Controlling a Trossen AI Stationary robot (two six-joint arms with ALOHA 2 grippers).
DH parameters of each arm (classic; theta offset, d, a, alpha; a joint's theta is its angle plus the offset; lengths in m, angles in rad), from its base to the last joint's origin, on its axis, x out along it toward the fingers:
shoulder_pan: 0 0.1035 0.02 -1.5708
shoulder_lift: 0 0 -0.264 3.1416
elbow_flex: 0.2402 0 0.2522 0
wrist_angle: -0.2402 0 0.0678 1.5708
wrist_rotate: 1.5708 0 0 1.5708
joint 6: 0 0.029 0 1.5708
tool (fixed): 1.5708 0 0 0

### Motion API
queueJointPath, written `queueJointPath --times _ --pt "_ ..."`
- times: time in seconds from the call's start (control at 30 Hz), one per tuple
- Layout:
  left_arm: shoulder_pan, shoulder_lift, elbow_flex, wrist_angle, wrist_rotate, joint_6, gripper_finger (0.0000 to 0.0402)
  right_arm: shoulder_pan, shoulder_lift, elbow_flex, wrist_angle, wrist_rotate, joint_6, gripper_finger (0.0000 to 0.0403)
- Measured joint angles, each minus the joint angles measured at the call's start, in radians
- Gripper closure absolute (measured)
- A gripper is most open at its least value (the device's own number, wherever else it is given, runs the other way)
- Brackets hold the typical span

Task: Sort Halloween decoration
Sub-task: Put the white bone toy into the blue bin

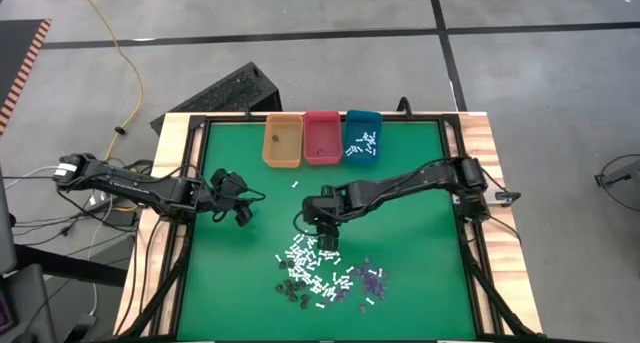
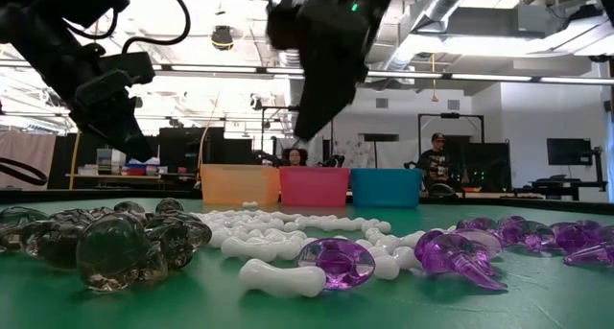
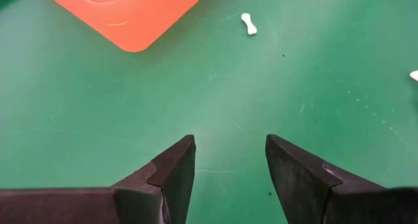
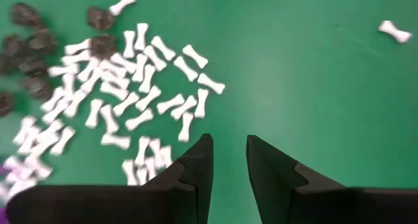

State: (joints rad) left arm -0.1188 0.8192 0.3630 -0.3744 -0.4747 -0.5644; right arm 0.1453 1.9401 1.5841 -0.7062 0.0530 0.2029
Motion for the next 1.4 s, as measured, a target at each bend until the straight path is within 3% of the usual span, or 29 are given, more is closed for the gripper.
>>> queueJointPath --times 0.53,1.4 --pt "0.000 0.000 0.000 0.000 0.001 0.000 0.0223 0.034 0.113 0.001 0.092 -0.030 0.025 0.0231" --pt "0.000 0.000 0.000 -0.005 0.006 0.007 0.0223 0.044 0.200 0.003 0.105 -0.029 0.054 0.0232"
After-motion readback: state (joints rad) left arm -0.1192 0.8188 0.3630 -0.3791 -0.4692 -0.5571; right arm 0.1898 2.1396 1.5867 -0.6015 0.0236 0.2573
